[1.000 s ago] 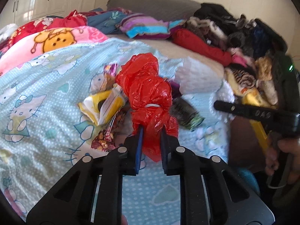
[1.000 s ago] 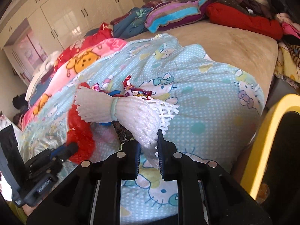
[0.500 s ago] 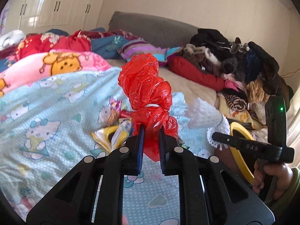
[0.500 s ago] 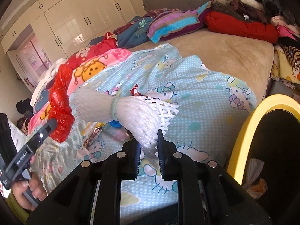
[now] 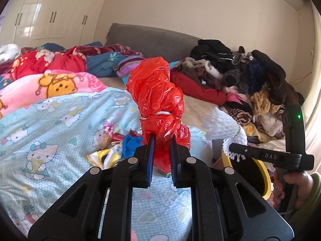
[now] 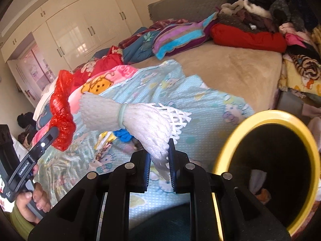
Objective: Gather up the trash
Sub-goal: 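Lift and carry the red bag and foam net over the bin with both tools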
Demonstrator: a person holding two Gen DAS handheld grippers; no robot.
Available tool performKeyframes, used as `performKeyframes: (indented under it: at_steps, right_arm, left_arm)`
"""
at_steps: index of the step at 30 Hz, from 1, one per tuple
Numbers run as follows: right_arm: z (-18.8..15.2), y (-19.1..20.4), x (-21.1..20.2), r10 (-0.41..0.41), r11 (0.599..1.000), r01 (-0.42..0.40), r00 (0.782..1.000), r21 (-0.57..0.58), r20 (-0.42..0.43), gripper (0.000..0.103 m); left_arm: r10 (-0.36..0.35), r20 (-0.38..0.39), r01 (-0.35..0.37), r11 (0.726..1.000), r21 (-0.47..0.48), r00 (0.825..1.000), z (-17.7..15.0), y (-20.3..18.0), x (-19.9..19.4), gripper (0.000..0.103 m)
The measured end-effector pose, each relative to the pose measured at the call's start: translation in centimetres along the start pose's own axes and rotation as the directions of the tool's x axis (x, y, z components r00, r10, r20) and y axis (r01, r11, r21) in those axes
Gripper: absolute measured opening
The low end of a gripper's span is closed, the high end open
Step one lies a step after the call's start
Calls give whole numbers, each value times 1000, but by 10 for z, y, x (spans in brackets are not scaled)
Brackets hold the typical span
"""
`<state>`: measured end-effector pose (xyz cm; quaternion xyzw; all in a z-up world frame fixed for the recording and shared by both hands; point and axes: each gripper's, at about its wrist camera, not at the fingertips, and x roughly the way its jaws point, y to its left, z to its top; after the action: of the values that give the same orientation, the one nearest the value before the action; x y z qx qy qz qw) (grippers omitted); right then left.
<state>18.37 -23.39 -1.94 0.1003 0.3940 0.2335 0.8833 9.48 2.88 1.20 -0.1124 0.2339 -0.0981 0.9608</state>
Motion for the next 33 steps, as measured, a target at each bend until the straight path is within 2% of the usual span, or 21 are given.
performKeyframes:
  at_steps: [20, 33]
  right_arm:
    - [-12, -78, -84, -138, 986, 131, 988, 104, 65, 16]
    - [-25, -120, -113, -221, 966, 207, 972, 157, 77, 16]
  left_arm:
    - [-133, -20, 134, 986, 96, 991, -5, -71, 0, 9]
    - [-210, -72, 219, 962, 165, 975, -16, -117, 11, 9]
